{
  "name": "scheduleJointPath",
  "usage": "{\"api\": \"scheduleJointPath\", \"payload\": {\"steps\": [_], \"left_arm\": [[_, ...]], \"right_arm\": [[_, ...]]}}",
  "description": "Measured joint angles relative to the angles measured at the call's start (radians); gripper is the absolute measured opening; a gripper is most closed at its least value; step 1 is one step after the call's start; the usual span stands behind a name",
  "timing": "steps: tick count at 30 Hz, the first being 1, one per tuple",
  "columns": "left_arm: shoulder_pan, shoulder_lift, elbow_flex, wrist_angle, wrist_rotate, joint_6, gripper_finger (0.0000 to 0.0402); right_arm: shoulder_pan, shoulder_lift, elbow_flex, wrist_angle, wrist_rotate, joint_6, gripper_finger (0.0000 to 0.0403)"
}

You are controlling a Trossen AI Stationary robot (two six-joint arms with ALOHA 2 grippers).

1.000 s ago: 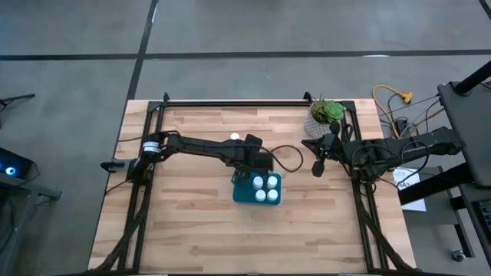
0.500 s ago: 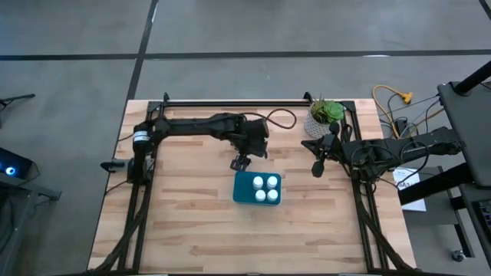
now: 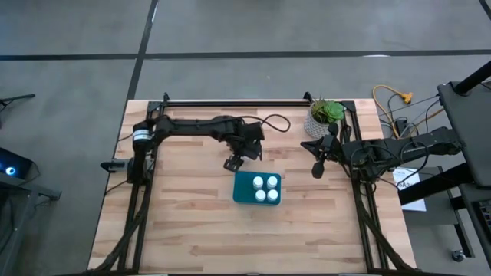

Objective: Pick and place pill bottles into a basket
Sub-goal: Put the white pill bottle into the blue bin

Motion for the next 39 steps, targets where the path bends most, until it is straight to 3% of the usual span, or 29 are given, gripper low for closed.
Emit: {"api": "scheduleJointPath", "payload": {"steps": [20,39], "left_arm": [[0.057,0.012,-0.008,0.053,-0.012,0.029,0.0244],[0.066,0.013,-0.137,0.216,-0.009,0.047,0.0244]], "right_arm": [[0.000,0.000,-0.005,0.001,-0.002,0.018,0.0009],[0.000,0.000,-0.005,0.002,-0.018,0.025,0.0009]]}}
